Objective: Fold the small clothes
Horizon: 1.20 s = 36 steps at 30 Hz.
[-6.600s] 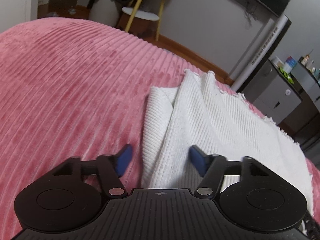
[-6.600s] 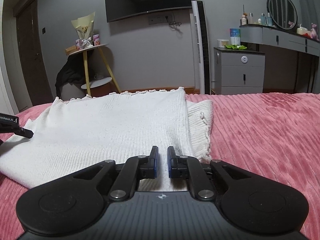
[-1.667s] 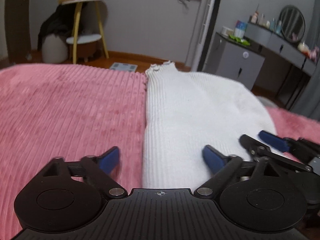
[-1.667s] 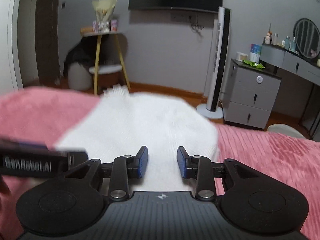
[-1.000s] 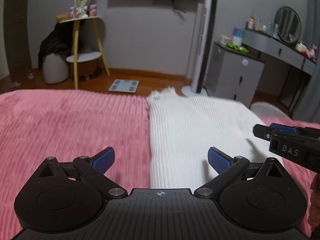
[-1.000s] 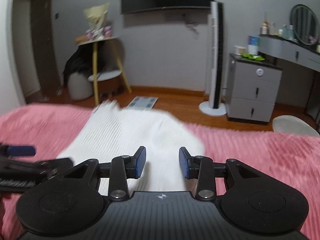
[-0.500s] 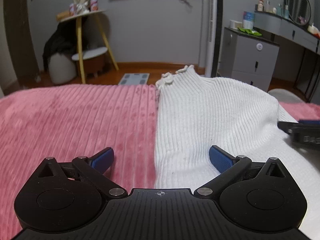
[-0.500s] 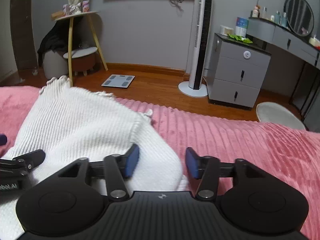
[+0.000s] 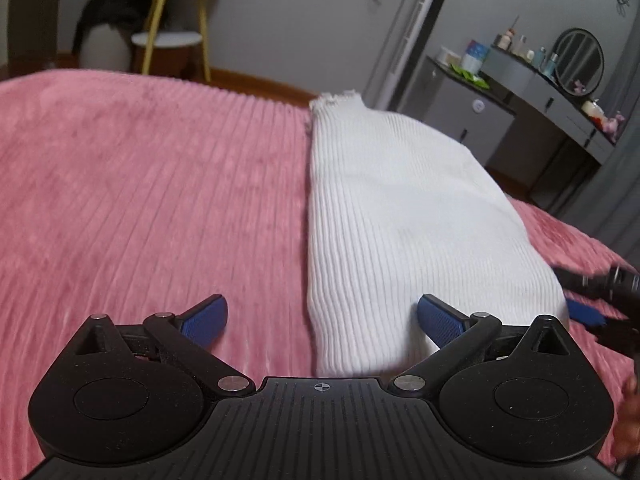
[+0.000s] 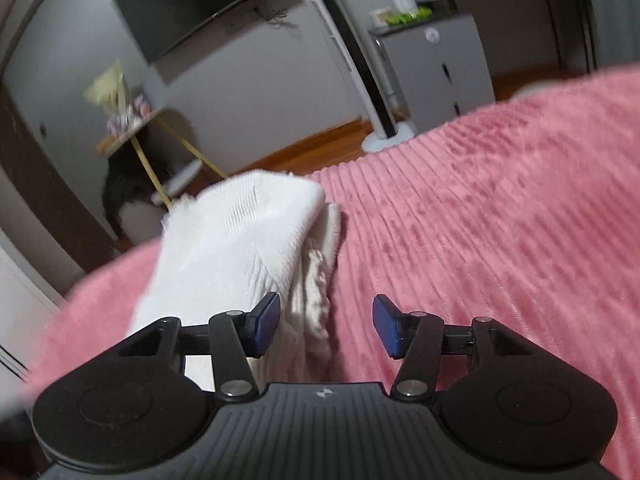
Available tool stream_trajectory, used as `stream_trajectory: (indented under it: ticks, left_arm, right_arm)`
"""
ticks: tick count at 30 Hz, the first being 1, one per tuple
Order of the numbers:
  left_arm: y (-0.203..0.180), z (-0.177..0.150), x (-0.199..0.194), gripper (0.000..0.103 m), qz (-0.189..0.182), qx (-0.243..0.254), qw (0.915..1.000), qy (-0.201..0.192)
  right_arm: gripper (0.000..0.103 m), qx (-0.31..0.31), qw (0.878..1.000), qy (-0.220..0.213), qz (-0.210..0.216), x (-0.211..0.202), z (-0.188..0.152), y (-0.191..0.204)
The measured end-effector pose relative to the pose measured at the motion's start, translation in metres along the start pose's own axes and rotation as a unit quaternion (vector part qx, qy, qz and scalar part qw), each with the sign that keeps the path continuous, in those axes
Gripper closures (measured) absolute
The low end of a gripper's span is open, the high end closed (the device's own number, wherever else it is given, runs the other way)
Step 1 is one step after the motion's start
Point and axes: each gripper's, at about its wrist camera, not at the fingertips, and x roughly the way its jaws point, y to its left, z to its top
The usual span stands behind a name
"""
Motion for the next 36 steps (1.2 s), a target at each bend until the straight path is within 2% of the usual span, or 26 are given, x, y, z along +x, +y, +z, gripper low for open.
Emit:
stream_trajectory:
  ticks: [2,5,8,11,14,16,17,18,19,20,22,24,29,33,36]
  left_arm:
    - [0.004,0.008,0.002,0.000,-0.002,-0.009,1.0000,0.000]
    - [0.011,0.027,0.015,0.000,-0.054,-0.047,0.9974,0.011]
    - [0.020,0.042,0.040,0.000,-0.080,-0.095,0.9917,0.032]
    - [0.022,0.050,0.068,0.000,-0.088,-0.119,0.9874,0.056]
    - [0.015,0.055,0.078,0.000,-0.089,-0.096,0.9899,0.054]
    - [0.008,0.056,0.082,0.013,-0.090,-0.078,0.9914,0.053]
    - [0.006,0.057,0.083,0.020,-0.099,-0.074,0.9909,0.053]
    - [0.004,0.056,0.084,0.025,-0.106,-0.078,0.9898,0.054]
    - [0.003,0.057,0.083,0.030,-0.102,-0.081,0.9901,0.052]
    - [0.003,0.057,0.082,0.033,-0.100,-0.081,0.9905,0.050]
    - [0.003,0.059,0.076,0.049,-0.099,-0.078,0.9911,0.041]
    - [0.002,0.062,0.064,0.055,-0.099,-0.067,0.9925,0.027]
    - [0.002,0.063,0.028,0.059,-0.093,-0.048,0.9945,-0.004]
    - [0.015,0.051,-0.009,0.059,-0.057,-0.023,0.9978,-0.023]
    - [0.033,0.035,-0.026,0.056,-0.023,-0.025,0.9993,-0.014]
  right_arm:
    - [0.050,0.057,0.997,0.014,0.046,0.006,0.003,-0.016]
    - [0.047,0.117,0.988,0.046,0.088,0.026,-0.003,-0.035]
    - [0.045,0.153,0.978,0.063,0.131,0.045,-0.001,-0.043]
    - [0.036,0.186,0.967,0.058,0.166,0.054,0.000,-0.055]
    - [0.029,0.205,0.956,0.057,0.201,0.059,-0.003,-0.060]
    - [0.026,0.200,0.954,0.055,0.214,0.059,-0.003,-0.060]
    - [0.026,0.190,0.958,0.054,0.206,0.061,-0.003,-0.057]
    - [0.032,0.171,0.964,0.054,0.194,0.063,-0.003,-0.050]
    - [0.050,0.139,0.974,0.054,0.172,0.064,-0.005,-0.040]
    - [0.055,0.106,0.982,0.051,0.148,0.064,-0.009,-0.031]
    - [0.061,0.083,0.986,0.032,0.138,0.061,-0.014,-0.022]
    - [0.064,0.068,0.989,0.024,0.129,0.056,-0.014,-0.017]
    - [0.065,-0.031,0.993,-0.004,0.115,0.038,-0.020,0.018]
    - [0.065,-0.062,0.986,0.012,0.156,0.032,-0.025,0.039]
    - [0.065,-0.081,0.978,0.048,0.188,0.033,-0.038,0.049]
